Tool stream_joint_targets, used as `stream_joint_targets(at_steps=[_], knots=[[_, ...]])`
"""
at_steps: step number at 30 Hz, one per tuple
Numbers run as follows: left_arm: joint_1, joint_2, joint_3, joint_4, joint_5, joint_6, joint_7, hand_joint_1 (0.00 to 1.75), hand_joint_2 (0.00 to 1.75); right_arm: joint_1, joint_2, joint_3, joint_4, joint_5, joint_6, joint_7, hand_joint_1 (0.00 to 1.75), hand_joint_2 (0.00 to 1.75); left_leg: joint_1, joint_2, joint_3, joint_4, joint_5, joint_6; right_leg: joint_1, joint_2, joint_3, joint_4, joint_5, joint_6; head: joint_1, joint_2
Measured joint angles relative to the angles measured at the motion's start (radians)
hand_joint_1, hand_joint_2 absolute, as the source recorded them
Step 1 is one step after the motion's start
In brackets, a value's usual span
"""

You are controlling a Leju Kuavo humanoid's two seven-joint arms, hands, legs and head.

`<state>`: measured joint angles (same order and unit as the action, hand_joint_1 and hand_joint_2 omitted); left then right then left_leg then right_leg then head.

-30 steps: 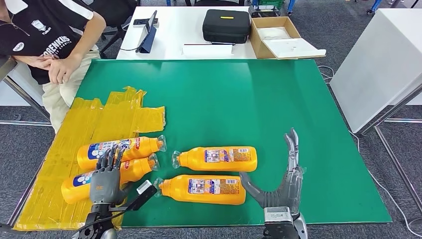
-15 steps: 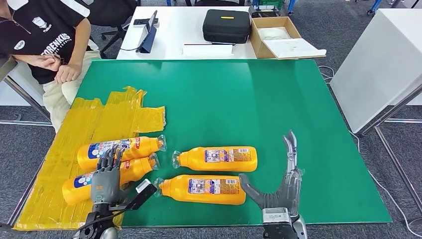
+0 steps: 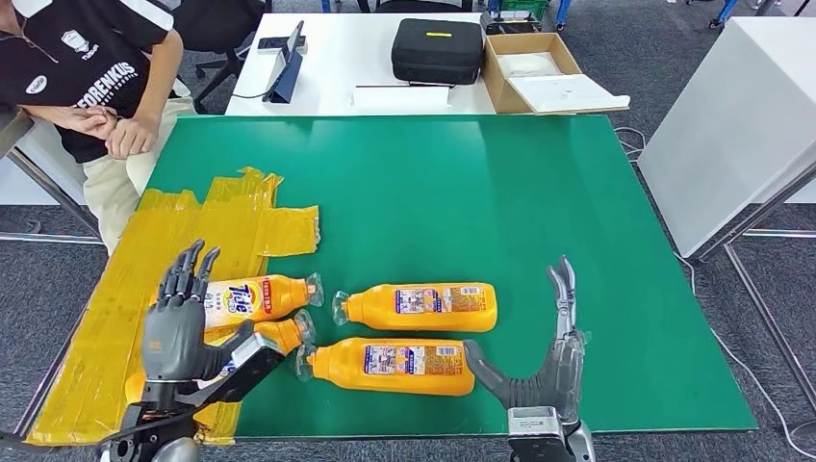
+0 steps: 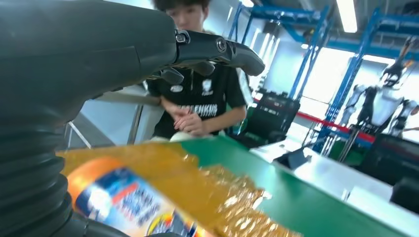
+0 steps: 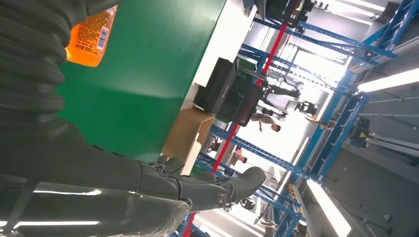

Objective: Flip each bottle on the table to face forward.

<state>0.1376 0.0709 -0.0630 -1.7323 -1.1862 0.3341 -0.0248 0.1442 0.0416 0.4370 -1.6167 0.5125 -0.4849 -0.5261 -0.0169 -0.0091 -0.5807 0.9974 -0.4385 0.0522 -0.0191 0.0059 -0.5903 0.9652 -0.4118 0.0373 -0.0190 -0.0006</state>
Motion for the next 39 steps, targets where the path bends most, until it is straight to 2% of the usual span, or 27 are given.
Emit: stream_joint_targets(at_steps=[8,11,14,19,22,26,30,35,39], knots=[[0.013,0.033,0.000,-0.107,0.108,0.001,-0.052,0.00,1.75,-0.008,0.009,-0.008,0.007,0.043,-0.009,0.006,0.00,1.75,0.000,0.000,0.000,0.000,0.000,0.000,0.000,0.000,0.000,0.000,0.000,0.000,0.000,0.000],[0.022,0.031,-0.002,-0.130,0.274,0.001,-0.149,0.00,1.75,-0.010,0.013,-0.015,0.008,0.180,-0.076,0.052,0.00,1.75,0.000,0.000,0.000,0.000,0.000,0.000,0.000,0.000,0.000,0.000,0.000,0.000,0.000,0.000],[0.037,0.022,-0.011,-0.143,0.489,-0.048,-0.262,0.00,1.75,-0.021,0.011,-0.023,0.006,0.346,-0.150,0.121,0.00,1.75,0.000,0.000,0.000,0.000,0.000,0.000,0.000,0.000,0.000,0.000,0.000,0.000,0.000,0.000],[0.052,0.003,-0.022,-0.142,0.624,-0.102,-0.336,0.00,1.75,-0.052,-0.008,-0.031,0.006,0.472,-0.163,0.213,0.00,1.75,0.000,0.000,0.000,0.000,0.000,0.000,0.000,0.000,0.000,0.000,0.000,0.000,0.000,0.000],[0.050,-0.017,-0.029,-0.126,0.700,-0.155,-0.373,0.00,1.75,-0.097,-0.035,-0.034,0.017,0.549,-0.134,0.311,0.00,1.75,-0.001,0.000,0.000,0.000,0.000,0.000,0.000,0.000,0.000,0.000,0.000,0.000,0.000,0.000],[0.028,-0.044,-0.052,-0.060,0.711,-0.180,-0.387,0.00,1.75,-0.190,-0.083,-0.053,0.079,0.572,-0.029,0.396,0.00,1.75,-0.001,0.000,0.001,0.000,0.001,0.001,0.000,0.000,0.001,0.000,0.001,0.001,0.000,0.000],[-0.003,-0.063,-0.070,0.015,0.713,-0.187,-0.393,0.00,1.75,-0.271,-0.119,-0.069,0.160,0.571,0.029,0.413,0.00,1.75,-0.001,0.000,0.001,0.001,0.002,0.001,0.000,0.000,0.001,0.000,0.001,0.001,0.000,0.000],[-0.022,-0.074,-0.081,0.065,0.720,-0.190,-0.397,0.00,1.75,-0.311,-0.138,-0.078,0.215,0.572,0.046,0.420,0.00,1.75,-0.001,0.000,0.001,0.001,0.002,0.000,0.000,0.000,0.001,0.000,0.001,0.001,0.000,0.000],[-0.040,-0.079,-0.083,0.094,0.741,-0.206,-0.400,0.00,1.75,-0.338,-0.146,-0.077,0.247,0.585,0.132,0.452,0.00,1.75,-0.001,0.000,0.000,0.000,0.001,0.000,0.000,0.000,0.000,0.000,0.001,0.001,0.000,0.000]])
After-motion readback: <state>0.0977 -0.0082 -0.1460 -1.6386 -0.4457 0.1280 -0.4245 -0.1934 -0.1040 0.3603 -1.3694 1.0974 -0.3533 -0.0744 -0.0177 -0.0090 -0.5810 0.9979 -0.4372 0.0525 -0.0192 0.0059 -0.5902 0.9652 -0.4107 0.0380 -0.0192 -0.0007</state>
